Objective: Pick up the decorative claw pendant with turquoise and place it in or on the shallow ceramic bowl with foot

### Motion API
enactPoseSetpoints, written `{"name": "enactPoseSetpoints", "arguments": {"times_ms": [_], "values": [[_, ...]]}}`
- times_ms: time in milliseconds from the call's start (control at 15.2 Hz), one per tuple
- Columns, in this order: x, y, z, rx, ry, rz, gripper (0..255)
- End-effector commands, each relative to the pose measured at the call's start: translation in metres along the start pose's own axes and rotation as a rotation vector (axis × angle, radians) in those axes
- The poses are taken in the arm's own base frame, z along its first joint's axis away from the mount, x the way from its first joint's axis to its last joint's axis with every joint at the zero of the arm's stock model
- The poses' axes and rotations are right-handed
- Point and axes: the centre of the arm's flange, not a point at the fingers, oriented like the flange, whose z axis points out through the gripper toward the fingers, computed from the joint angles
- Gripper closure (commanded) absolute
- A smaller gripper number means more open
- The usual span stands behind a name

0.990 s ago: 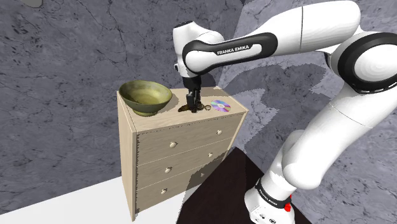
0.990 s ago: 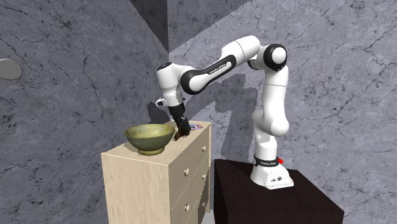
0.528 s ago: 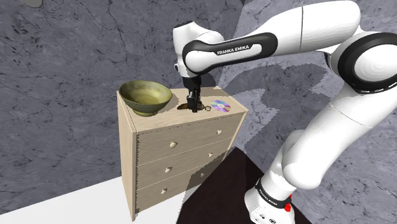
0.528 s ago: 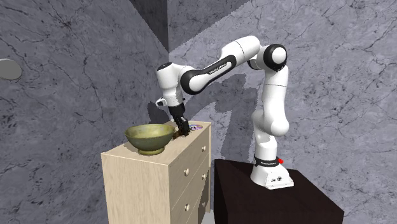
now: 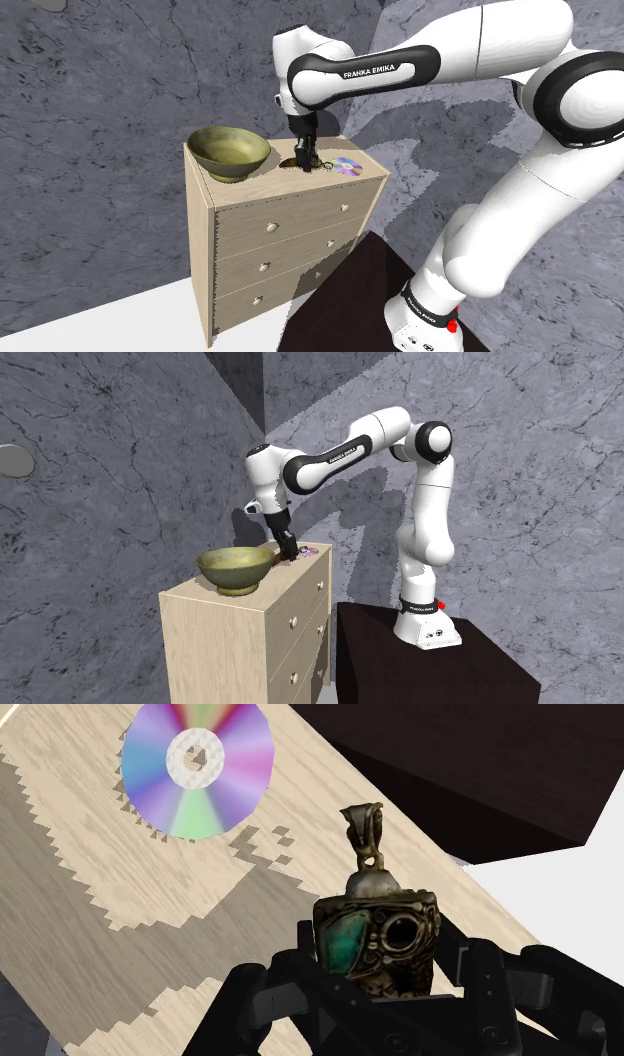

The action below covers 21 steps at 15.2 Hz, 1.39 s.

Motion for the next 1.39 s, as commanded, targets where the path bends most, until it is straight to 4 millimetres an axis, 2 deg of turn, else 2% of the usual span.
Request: {"name": "enactPoseSetpoints", "arguments": {"times_ms": [0,1320], "values": [[-0.004,0.001,-0.010,0.000,0.000,0.000,255],[-0.037,0.019,-0.108,0.000,0.000,0.000,255]]}}
